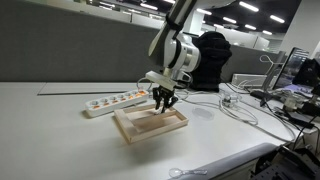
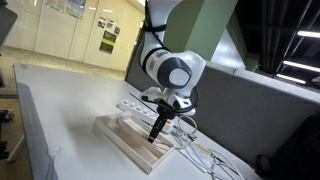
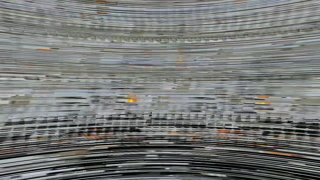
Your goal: Put the screwdriver on the top part of the tray
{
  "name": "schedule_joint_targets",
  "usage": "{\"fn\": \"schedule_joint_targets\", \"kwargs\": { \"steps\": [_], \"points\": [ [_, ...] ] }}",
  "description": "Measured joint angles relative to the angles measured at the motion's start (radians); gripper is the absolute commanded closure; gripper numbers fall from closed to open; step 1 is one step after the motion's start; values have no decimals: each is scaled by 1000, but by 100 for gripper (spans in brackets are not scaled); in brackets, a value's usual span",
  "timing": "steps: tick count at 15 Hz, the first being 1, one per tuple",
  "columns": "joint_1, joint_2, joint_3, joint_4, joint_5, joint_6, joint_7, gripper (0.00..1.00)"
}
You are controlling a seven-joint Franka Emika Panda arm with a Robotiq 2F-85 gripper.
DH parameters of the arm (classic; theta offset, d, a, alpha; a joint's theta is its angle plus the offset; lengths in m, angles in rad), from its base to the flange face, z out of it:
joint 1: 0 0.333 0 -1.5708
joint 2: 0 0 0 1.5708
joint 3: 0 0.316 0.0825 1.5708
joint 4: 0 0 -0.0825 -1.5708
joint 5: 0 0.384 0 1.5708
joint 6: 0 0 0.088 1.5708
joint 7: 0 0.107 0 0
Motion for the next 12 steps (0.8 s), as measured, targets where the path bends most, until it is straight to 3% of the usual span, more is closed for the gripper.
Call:
{"fn": "schedule_joint_targets", "kwargs": {
  "steps": [4, 12],
  "points": [
    [-20, 0, 12, 0, 11, -3, -2, 2],
    [-97, -127, 42, -27, 53, -97, -109, 0]
  ]
}}
